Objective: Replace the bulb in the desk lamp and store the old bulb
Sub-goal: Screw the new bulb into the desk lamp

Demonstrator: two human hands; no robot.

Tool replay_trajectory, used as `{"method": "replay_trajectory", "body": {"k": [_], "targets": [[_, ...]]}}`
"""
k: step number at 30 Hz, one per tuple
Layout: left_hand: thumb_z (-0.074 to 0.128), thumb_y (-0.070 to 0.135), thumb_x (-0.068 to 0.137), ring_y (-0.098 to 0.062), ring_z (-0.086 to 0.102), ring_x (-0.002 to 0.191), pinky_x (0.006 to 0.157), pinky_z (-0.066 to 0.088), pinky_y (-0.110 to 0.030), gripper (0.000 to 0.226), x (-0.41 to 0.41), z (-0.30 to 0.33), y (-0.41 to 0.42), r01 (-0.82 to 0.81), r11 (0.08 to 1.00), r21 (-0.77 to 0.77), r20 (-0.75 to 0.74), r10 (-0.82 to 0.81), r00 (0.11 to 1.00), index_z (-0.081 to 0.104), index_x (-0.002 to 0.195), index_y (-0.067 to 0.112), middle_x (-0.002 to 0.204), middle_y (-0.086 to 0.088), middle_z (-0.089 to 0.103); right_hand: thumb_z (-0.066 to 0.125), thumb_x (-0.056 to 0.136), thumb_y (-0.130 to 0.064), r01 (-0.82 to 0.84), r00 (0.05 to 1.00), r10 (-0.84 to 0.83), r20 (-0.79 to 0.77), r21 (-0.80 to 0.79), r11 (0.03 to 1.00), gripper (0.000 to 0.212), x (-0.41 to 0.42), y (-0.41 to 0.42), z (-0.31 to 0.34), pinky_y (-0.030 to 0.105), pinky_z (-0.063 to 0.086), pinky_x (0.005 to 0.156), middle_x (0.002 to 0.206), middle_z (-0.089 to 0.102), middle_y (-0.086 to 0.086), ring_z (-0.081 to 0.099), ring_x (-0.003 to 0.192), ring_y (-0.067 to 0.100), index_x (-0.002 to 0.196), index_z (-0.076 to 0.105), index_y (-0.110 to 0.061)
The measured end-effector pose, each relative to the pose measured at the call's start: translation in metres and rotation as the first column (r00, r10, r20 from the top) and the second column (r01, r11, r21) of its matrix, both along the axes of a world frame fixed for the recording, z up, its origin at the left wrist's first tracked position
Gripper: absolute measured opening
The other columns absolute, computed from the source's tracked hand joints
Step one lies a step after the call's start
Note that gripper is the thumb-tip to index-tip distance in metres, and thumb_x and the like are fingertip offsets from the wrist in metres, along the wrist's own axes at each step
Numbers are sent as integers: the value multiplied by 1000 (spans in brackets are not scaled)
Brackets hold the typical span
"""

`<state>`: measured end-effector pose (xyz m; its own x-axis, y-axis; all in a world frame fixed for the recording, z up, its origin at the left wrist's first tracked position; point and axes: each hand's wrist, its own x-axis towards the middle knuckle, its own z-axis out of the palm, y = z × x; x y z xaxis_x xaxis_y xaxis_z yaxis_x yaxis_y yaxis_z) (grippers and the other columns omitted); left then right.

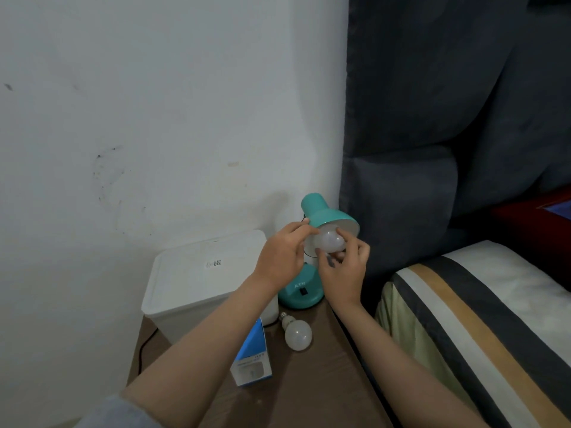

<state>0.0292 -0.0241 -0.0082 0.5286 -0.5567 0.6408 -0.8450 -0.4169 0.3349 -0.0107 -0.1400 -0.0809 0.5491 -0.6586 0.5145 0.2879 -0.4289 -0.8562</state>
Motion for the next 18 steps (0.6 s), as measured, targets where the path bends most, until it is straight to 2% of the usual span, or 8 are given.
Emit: {"method": "replay_trajectory", "body": {"k": [2,5,6,8,10,12,14,18], "targets": [[54,-12,78,-21,56,117,82,48,-23,38,0,1,0,4,1000,-1,-10,-4,1000,64,107,11,116,-14,63,76,76,-9,0,1000,0,-12,34,999,53,0,0,0,33,59,78,115,41,2,63,94,27,124,53,-15],[55,-12,78,-20,56,116,81,45,-19,38,-2,1,-1,6,1000,7,-15,-6,1000,65,106,11,115,-12,64,78,76,-13,3,1000,-1,-22,95,995,56,-4,-4,0,14,54,68,118,51,8,67,85,26,124,51,-13],[55,-12,78,-19,56,117,81,44,-18,38,-2,1,-1,7,1000,11,-15,-7,1000,65,106,12,115,-12,64,78,76,-13,-4,1000,7,-26,117,993,56,-5,-4,0,15,55,68,120,53,10,66,86,25,124,49,-13],[55,-12,78,-18,55,118,80,41,-13,38,-3,-1,-1,5,1000,9,-18,-5,1000,65,106,12,113,-11,64,77,77,-11,2,999,2,-36,124,992,57,-6,-2,-1,29,59,75,121,49,6,64,90,24,126,48,-11],[55,-12,78,-18,56,116,79,40,-10,38,-4,-1,-1,-1,1000,0,-24,1,1000,65,106,13,113,-10,64,75,78,-9,15,1000,-13,-22,66,998,58,-6,0,-1,35,59,79,120,43,3,63,93,25,129,48,-12],[55,-11,78,-19,58,112,79,45,-15,38,-4,-1,-1,-6,1000,1,-28,6,1000,64,107,14,113,-8,64,74,79,-7,13,1000,-13,0,-30,999,56,-5,0,-2,35,59,79,120,44,7,63,94,26,129,52,-13],[56,-10,79,-20,59,108,80,48,-20,39,-4,-1,-1,-10,1000,6,-27,10,1000,63,108,15,113,-8,64,74,79,-9,7,1000,-7,0,-59,998,52,-5,0,-1,34,59,78,118,47,8,63,92,25,127,56,-14],[54,-11,78,-20,58,111,82,44,-16,39,-5,0,-2,-14,1000,1,-26,14,1000,64,106,14,112,-9,64,74,82,-21,-24,999,26,-22,100,995,53,-7,1,2,30,59,76,118,55,9,65,91,20,129,50,-17]]}}
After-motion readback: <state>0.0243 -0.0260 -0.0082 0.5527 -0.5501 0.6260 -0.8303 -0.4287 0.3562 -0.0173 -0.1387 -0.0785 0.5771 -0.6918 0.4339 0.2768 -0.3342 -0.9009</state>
